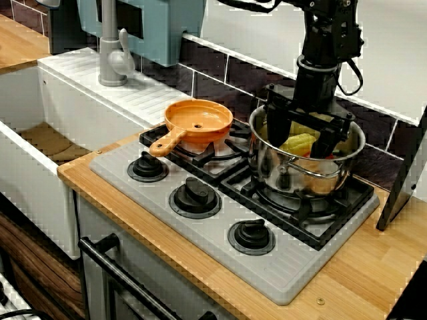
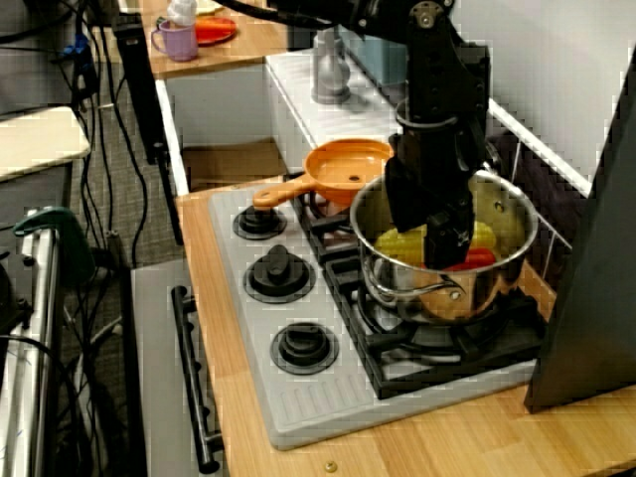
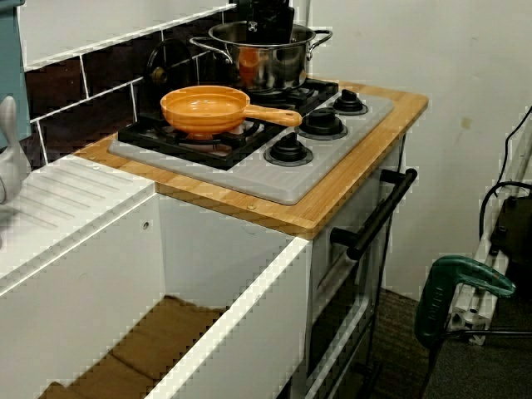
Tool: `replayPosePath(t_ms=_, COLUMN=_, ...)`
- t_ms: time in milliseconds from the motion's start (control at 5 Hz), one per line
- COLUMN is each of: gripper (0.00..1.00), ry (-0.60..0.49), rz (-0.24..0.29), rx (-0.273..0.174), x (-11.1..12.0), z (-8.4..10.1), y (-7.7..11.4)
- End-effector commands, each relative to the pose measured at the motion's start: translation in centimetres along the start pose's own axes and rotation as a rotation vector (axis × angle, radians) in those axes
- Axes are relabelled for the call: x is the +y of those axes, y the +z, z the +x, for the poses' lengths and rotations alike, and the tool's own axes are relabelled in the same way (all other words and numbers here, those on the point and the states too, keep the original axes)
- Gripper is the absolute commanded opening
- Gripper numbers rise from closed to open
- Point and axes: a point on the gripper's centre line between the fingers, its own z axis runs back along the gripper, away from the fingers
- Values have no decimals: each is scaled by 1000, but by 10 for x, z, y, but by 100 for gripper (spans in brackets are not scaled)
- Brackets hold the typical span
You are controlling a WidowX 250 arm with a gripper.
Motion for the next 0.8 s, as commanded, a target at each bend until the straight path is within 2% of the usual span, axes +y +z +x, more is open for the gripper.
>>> replayPosePath(t_ms=0, gripper=100, ry=17, rz=-16, rx=-44, x=7, z=9, y=16)
replayPosePath(t_ms=600, gripper=100, ry=22, rz=-7, rx=-43, x=7, z=5, y=11)
